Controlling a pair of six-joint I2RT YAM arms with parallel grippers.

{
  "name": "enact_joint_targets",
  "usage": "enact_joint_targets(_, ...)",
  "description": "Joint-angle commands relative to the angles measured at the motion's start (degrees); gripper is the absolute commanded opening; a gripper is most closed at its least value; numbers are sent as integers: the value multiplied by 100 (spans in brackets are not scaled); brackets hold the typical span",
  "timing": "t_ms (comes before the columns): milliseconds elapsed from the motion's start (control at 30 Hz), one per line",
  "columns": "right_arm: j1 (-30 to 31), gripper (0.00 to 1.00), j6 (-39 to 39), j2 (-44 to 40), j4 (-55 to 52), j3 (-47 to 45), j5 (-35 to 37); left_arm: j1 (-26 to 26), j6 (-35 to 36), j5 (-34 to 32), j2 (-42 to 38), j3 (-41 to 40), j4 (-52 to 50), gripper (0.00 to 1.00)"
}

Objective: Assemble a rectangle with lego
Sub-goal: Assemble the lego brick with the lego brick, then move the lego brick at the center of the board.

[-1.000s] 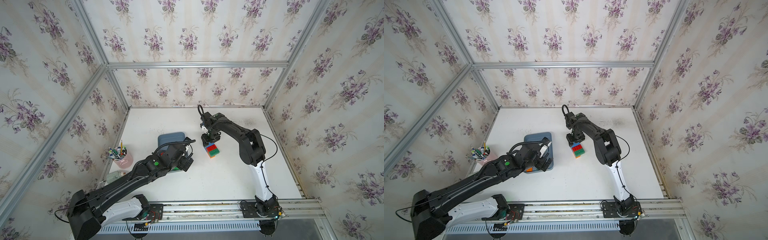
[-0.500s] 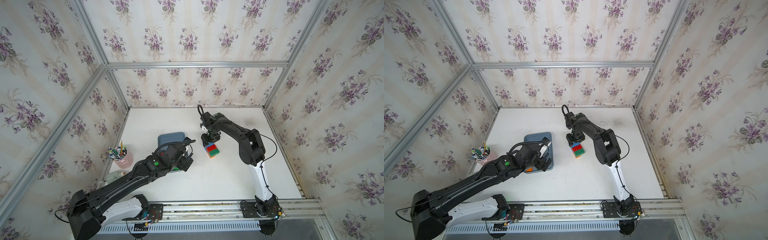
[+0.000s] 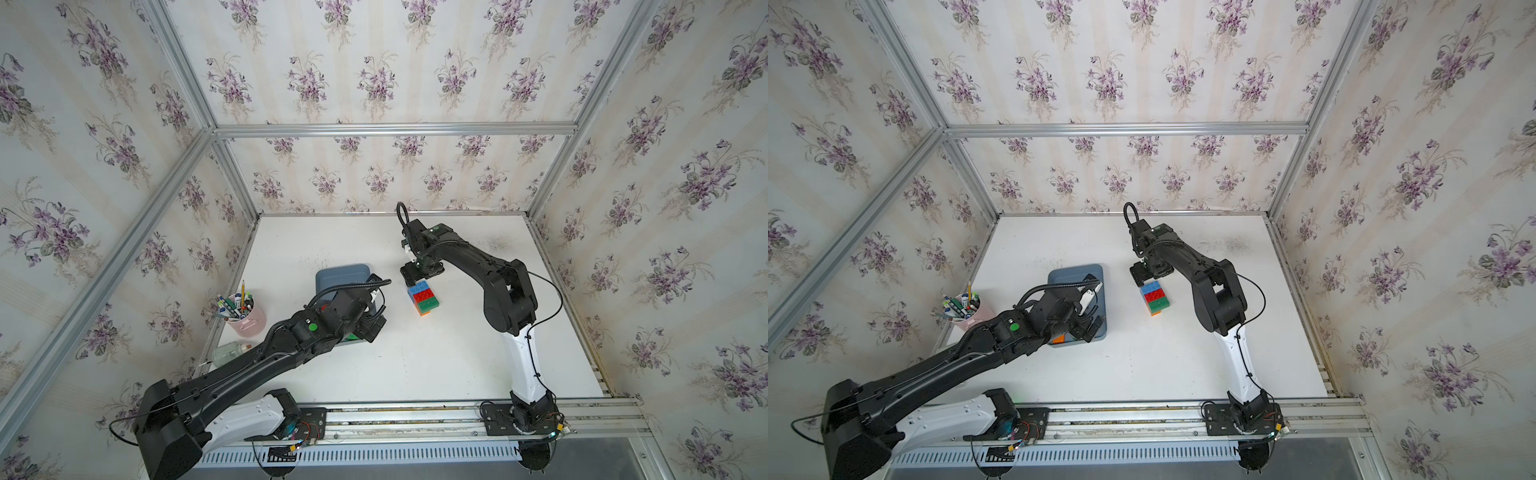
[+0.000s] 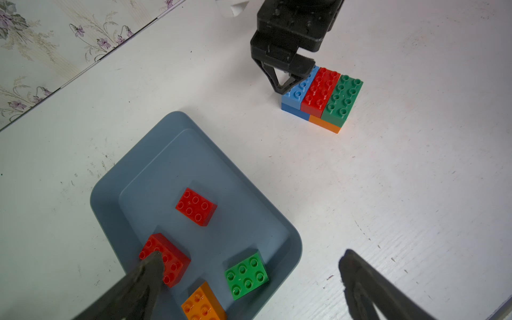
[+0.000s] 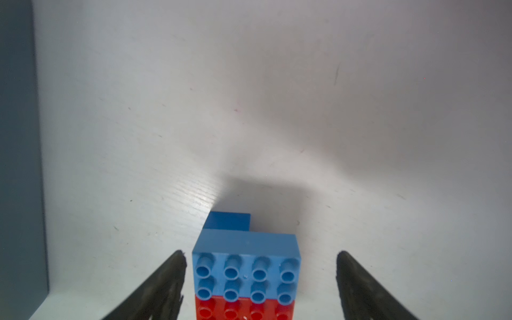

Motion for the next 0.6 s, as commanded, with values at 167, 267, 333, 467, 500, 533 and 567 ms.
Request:
enact_joint_targets(167,12,100,169,-552,201,-179,425,3,125,-241,-139,17,78,100)
enact_joint_targets(267,16,92,434,-973,346,-460,597,3,160,-342,-179,50,36,100)
enact_joint_targets(333,5,85,626,-1308,458,-699,593,3,185,-437,-201,69,26,100)
enact_joint_targets(467,10,74,955,-2095,801,-1446,429,3,303,-366,-433,0,295,100)
enact_joint_targets(500,10,74,968,-2239,838,-1597,326,3,362,-227,-527,-41,408,100)
enact_joint_targets(533,8,74,918,-2342,825,-1686,208,3,427,-52,-608,-82,512,100)
enact_joint_targets(567,17,76,823,-2423,785,-1776,93,3,522,213,-703,-140,643,100)
